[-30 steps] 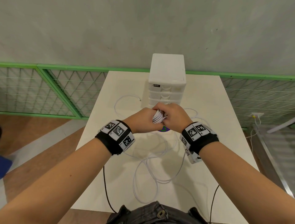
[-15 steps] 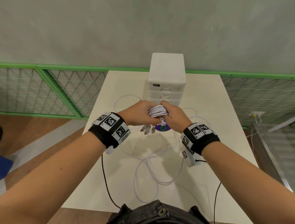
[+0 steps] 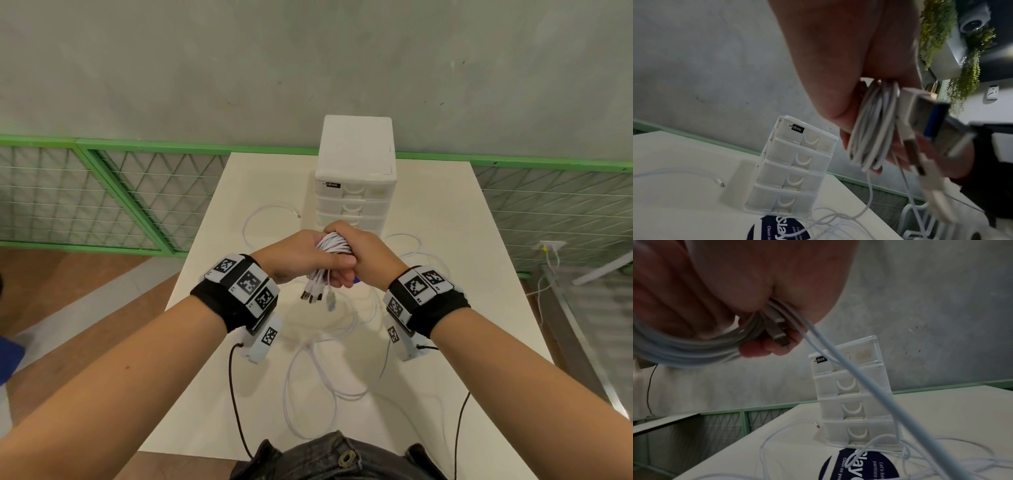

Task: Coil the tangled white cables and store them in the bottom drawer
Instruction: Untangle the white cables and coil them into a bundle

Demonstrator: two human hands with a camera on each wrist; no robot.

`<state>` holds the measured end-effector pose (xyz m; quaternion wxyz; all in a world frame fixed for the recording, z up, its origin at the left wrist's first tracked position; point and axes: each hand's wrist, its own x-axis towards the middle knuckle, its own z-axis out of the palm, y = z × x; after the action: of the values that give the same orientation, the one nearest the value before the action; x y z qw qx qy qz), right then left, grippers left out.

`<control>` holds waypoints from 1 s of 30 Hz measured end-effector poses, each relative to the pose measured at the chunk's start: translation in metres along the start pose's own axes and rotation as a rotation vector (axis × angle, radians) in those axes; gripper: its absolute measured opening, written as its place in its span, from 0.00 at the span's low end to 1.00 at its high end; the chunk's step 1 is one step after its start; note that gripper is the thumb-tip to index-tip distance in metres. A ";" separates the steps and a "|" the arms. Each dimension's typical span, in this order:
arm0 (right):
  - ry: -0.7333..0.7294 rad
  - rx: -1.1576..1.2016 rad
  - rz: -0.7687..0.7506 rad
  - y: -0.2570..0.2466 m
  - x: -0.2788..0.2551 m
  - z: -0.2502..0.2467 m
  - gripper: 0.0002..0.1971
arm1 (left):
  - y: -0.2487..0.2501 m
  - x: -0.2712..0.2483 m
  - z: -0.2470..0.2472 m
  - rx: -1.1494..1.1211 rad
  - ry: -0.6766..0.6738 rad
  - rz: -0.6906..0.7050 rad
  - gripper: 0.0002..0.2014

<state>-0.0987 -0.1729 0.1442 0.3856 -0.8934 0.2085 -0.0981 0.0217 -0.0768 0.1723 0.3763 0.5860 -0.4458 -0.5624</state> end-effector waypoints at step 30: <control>0.243 -0.042 -0.162 0.029 -0.009 0.006 0.18 | 0.007 -0.011 0.005 -0.087 0.168 -0.055 0.18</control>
<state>-0.1131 -0.1823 0.1187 0.3296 -0.8967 0.1827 -0.2321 0.0169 -0.0681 0.1819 0.4218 0.6262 -0.3717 -0.5402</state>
